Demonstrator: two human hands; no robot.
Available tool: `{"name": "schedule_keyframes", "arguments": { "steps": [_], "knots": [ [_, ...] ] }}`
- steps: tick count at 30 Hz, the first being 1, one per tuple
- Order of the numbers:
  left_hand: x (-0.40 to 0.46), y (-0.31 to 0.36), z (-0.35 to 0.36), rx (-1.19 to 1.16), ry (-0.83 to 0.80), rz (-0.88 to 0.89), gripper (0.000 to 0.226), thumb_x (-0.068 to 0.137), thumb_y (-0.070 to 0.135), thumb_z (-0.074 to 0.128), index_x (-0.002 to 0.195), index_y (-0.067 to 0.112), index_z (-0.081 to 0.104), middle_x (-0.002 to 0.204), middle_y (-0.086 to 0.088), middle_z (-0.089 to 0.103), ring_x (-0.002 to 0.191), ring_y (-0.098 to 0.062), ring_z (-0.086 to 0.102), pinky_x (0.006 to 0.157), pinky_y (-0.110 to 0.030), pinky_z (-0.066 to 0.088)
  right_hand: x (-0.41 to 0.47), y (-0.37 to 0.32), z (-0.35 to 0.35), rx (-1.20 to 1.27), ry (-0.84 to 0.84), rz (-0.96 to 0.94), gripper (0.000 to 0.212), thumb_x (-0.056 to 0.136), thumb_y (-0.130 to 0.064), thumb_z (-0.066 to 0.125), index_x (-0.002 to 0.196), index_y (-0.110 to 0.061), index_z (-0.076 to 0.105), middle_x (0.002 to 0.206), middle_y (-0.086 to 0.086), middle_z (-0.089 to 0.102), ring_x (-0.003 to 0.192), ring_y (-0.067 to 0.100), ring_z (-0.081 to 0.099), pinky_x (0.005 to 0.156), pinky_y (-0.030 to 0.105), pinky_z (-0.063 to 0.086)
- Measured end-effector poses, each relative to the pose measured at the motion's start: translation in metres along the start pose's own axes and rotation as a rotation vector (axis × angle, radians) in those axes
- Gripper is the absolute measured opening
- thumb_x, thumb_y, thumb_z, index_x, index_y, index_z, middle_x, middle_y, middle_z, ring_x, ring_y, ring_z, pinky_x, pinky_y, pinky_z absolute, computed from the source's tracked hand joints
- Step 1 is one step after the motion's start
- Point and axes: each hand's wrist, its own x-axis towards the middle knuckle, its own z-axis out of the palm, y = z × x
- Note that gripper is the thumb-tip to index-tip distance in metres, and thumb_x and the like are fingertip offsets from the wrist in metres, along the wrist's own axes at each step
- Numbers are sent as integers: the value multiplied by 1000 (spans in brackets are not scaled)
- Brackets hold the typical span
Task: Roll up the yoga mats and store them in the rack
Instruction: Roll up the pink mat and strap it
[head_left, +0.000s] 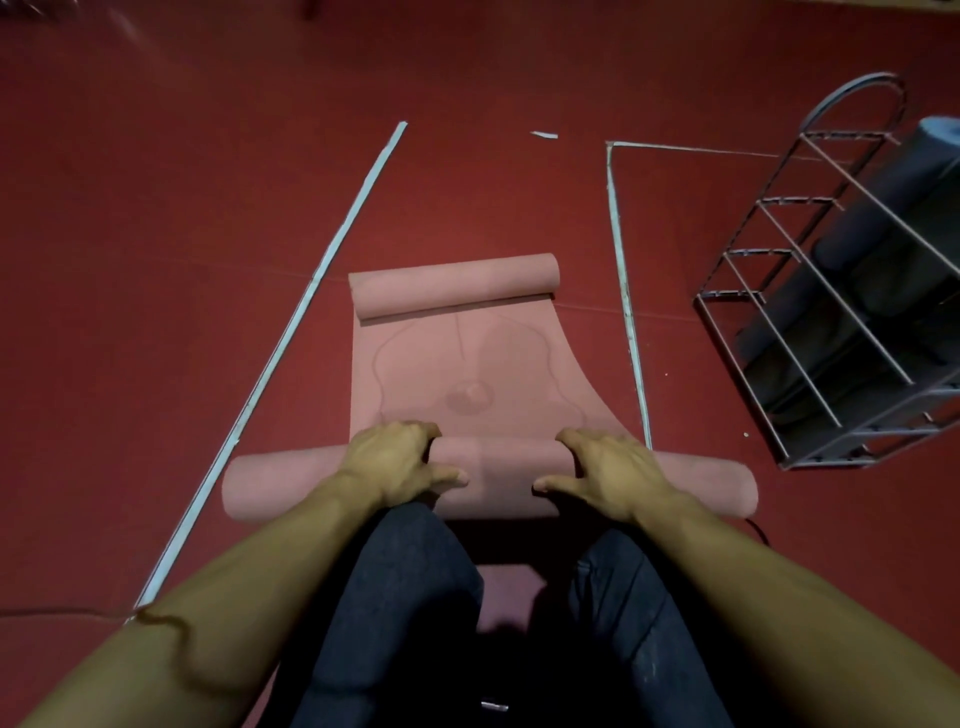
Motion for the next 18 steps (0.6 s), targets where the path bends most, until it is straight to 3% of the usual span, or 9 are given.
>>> {"name": "schedule_keyframes", "arguments": {
  "steps": [6, 13, 18],
  "knots": [
    [-9, 9, -43, 30, 209, 112, 63, 80, 82, 61, 116, 31, 65, 120, 5, 69, 111, -25, 63, 83, -37, 47, -7, 11, -34, -61, 142, -90, 74, 82, -91, 33, 118, -30, 52, 118, -2, 65, 107, 28, 64, 81, 41, 49],
    [-29, 23, -125, 106, 435, 187, 82, 70, 95, 38, 116, 32, 65, 118, 4, 71, 110, -26, 65, 87, -40, 49, -19, -2, -130, -248, 287, -209, 65, 87, -86, 32, 104, -24, 47, 111, -1, 67, 101, 32, 66, 68, 40, 36],
    [-62, 36, -176, 146, 531, 210, 84, 71, 95, 34, 116, 31, 64, 110, 4, 69, 108, -26, 65, 85, -41, 47, -39, -15, -194, -359, 379, -281, 64, 86, -88, 26, 97, -26, 38, 109, 2, 71, 99, 34, 68, 66, 39, 35]
  ]
}}
